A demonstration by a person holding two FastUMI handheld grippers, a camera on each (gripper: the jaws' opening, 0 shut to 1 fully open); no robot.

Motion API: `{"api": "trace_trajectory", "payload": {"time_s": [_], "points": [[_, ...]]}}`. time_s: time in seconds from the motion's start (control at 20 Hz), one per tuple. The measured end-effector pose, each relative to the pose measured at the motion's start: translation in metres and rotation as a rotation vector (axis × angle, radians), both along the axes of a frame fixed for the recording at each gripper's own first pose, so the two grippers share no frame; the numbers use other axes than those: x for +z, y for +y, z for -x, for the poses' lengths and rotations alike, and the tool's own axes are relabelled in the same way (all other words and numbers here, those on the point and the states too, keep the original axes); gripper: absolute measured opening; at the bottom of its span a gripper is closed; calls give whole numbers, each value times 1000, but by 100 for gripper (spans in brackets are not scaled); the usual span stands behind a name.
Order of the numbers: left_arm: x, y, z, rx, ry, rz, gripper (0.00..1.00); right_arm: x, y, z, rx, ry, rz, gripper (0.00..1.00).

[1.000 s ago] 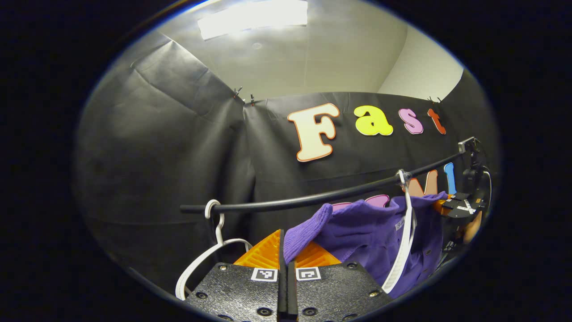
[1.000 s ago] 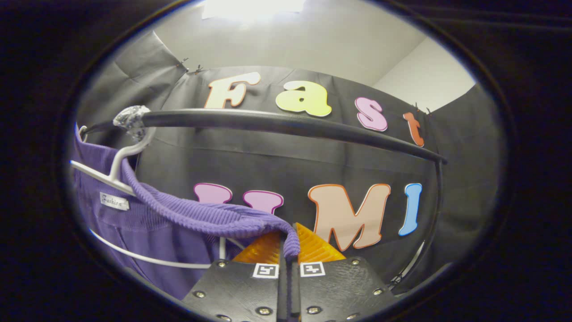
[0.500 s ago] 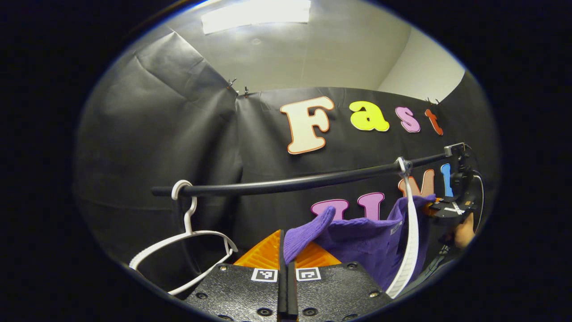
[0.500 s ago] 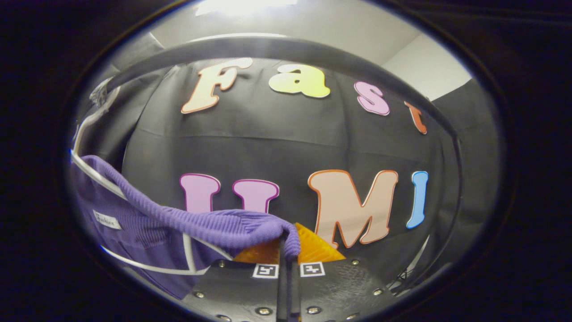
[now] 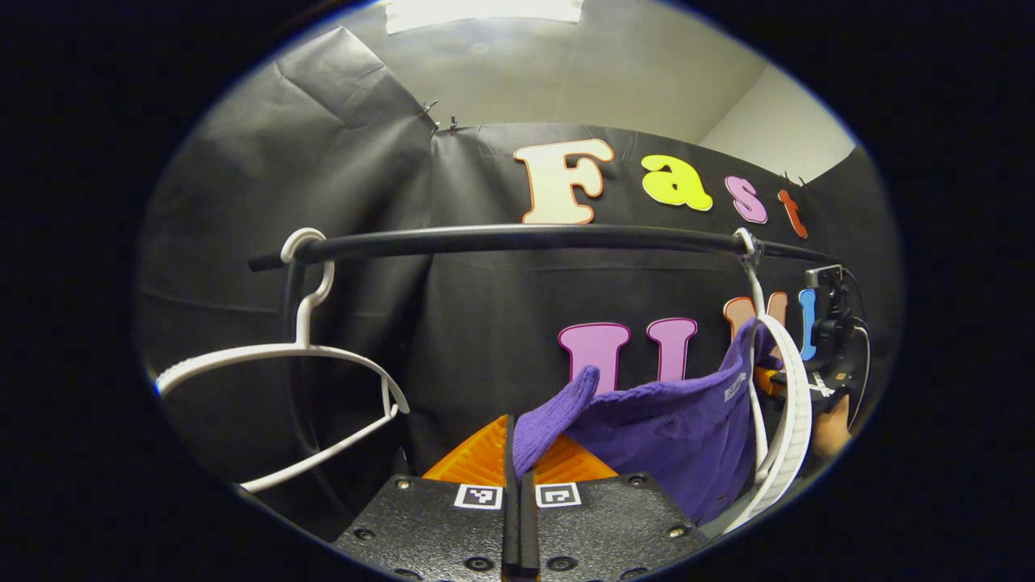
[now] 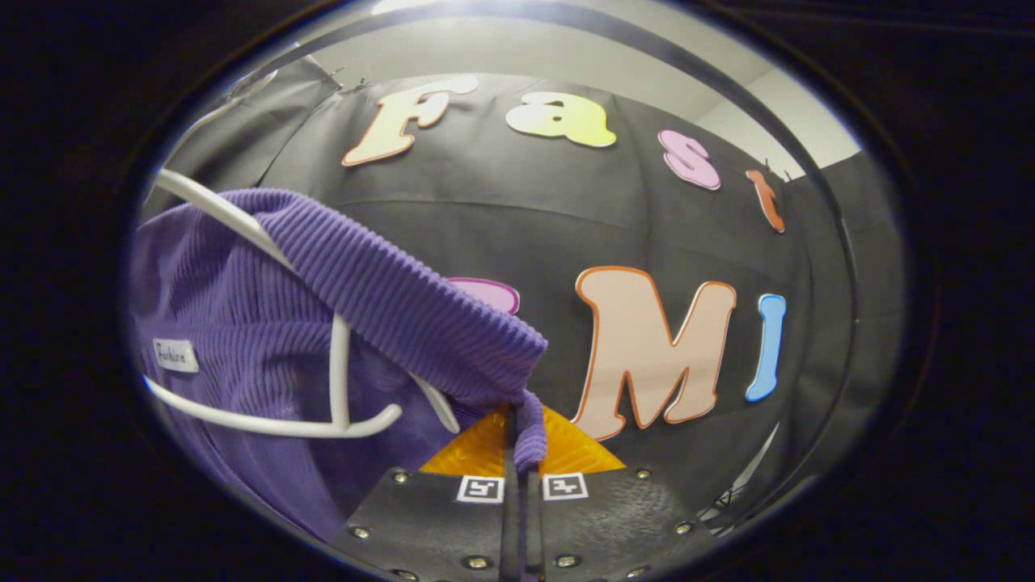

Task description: Grasp the clothes on the hanger with both hands and then place them into the laundry hamper below.

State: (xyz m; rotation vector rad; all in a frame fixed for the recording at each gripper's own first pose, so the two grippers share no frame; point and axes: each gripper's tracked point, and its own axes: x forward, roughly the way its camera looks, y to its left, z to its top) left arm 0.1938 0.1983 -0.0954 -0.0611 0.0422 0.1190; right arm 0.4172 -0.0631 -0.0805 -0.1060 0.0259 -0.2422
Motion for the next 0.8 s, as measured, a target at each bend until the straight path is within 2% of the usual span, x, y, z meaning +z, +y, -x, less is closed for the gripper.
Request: {"api": "trace_trajectory", "payload": {"time_s": [0.2,0.35,0.45,0.5,0.55,0.8], "points": [[-29,-7,-5,-35,32,42,1,-18,2,-9,4,42,4,4],[-53,-4,-11,-24,50,44,0,-42,0,-17,-9,105,-14,4],[-75,-10,-18,-52,71,85,2,-75,5,-17,17,164,-71,0],[-86,-12,-9,-56,91,96,1,-89,9,-12,30,173,-99,7],[-97,-11,-2,-51,111,98,1,-99,11,-7,37,173,-119,3],[-128,-1,9,22,141,84,1,-132,31,36,54,171,-329,4]]}}
